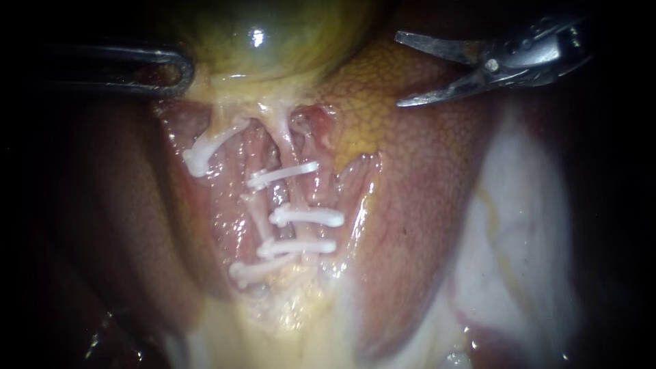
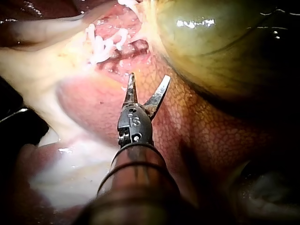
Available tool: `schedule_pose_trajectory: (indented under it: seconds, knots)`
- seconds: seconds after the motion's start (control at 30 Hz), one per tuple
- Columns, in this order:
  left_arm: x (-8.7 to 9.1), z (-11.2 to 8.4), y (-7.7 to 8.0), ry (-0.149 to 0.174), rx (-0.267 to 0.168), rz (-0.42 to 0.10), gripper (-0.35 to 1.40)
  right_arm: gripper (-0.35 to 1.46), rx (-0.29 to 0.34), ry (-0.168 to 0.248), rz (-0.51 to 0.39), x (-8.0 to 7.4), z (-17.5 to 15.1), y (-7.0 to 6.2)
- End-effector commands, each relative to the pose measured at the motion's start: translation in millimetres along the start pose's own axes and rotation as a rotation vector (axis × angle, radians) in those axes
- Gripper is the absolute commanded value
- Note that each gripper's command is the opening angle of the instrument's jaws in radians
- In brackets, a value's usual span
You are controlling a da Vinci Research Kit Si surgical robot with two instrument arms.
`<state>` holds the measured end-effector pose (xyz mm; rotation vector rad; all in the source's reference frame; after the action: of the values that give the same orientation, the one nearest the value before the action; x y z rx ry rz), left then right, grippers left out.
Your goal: Go to the cutting position right tube
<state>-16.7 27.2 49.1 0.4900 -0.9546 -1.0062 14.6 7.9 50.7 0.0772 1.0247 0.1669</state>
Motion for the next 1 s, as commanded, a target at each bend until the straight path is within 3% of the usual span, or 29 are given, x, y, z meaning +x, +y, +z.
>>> schedule_pose_trajectory:
  seconds: [0.03, 0.27, 0.73, 1.0]
  knots:
    - [0.0, 0.0, 0.0, 0.000, 0.000, 0.000, -0.35, 1.42, 0.002, 0.003, 0.012, 0.0, 0.1, -0.1]
    - [0.0, 0.0, 0.0, 0.001, 0.000, -0.001, -0.35, 1.40, 0.048, 0.020, 0.090, 0.0, 0.8, -1.6]
    - [-0.1, 0.0, 0.0, 0.001, 0.000, -0.001, -0.35, 1.32, 0.205, -0.052, 0.260, -1.9, 3.5, -6.4]
    - [-0.1, 0.0, 0.0, 0.001, 0.000, -0.001, -0.35, 1.32, 0.278, -0.071, 0.351, -2.7, 4.7, -8.2]
